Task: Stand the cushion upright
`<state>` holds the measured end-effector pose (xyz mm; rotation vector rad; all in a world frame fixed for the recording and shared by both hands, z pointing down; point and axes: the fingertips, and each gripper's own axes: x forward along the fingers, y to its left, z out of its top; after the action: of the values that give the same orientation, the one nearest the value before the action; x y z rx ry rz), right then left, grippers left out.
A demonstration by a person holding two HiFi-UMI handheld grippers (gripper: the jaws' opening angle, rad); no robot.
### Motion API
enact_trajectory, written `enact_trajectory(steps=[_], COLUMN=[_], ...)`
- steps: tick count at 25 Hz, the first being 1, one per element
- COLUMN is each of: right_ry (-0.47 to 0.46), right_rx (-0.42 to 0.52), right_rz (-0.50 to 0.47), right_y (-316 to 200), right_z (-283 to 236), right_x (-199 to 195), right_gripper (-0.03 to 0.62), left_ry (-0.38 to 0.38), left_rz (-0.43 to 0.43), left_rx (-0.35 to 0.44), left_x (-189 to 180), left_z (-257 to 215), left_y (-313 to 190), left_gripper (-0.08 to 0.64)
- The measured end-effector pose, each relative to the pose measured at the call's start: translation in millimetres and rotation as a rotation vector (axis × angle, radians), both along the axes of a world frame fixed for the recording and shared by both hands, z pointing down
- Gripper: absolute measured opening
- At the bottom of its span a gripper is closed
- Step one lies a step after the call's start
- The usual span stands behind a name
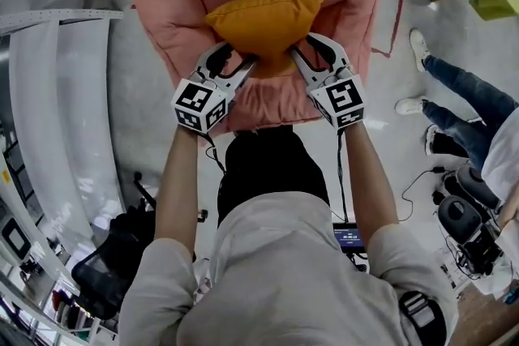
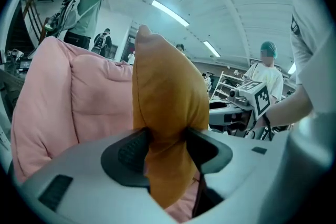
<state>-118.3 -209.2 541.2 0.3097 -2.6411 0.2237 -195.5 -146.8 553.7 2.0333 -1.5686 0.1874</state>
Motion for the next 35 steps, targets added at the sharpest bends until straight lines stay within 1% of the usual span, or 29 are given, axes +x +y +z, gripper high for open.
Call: enact_trajectory(steps=[4,11,17,21,26,32,35], right_ry=[0.017,0.049,0.089,0.101,0.115,0.103,0.112], right_rx=[-0.029,-0.074,-0.088,-0.109,-0.116,-0.131,-0.136], right_rz=[0.009,0.018,0.037,0.049,0.058,0.079,0.078], right_y=[-14,-25,-37,-42,-45,-54,-54], right_z=[21,54,78,99,118,133,143], right_x=[2,-7,-14,-18,-26,-32,-38], right_gripper=[0.144,0.144,0.144,0.144,0.144,0.143,0.143], left_ry=[0.006,0.028,0.059,0.057,0.071,0.057,0.055], left_rz=[0.011,0.032,0.024,0.023,0.025,0.011,0.01], left_rx=[-0.026,-0.059,-0.063,-0.07,-0.057,-0.042,-0.05], left_x=[1,-10,-16,-21,-30,-38,-45], left_z=[21,53,80,99,119,132,141], left_y=[-14,-28,-38,-44,-47,-56,-57], left_gripper=[0.241,0.241,0.241,0.241,0.241,0.241,0.241])
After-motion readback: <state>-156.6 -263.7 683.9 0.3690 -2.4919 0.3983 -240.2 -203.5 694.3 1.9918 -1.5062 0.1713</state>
